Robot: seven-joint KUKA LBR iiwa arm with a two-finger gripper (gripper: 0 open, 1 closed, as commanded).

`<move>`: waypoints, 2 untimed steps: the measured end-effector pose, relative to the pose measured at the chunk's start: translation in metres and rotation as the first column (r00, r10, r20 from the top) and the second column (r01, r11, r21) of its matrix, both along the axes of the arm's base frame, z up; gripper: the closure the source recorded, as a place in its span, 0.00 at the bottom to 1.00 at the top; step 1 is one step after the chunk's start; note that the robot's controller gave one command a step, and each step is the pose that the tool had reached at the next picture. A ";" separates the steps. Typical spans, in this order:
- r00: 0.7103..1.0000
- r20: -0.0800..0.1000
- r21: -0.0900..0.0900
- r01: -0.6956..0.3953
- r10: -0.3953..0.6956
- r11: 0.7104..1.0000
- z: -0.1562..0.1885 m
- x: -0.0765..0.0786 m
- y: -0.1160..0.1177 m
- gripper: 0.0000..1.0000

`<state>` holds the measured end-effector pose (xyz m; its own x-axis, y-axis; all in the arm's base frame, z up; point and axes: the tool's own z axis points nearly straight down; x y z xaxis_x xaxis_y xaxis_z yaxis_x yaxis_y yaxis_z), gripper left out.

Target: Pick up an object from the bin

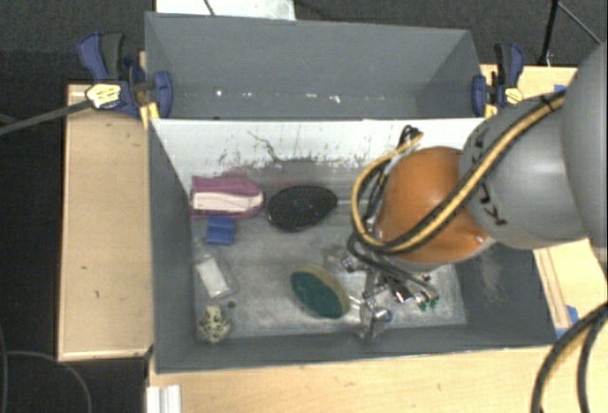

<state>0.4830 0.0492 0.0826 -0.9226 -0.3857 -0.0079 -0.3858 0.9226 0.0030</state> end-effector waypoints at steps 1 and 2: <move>0.972 0.001 -0.006 -0.236 0.236 0.972 -0.010 0.004 0.002 0.00; 0.904 0.000 -0.006 -0.427 0.427 0.904 -0.011 0.001 0.001 0.00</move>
Offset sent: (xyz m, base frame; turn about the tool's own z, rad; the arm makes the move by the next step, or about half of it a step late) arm 0.0018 0.0011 -0.0107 -0.2396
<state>0.4842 0.0504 0.0712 -0.6697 -0.7426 -0.0054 -0.7426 0.6697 -0.0027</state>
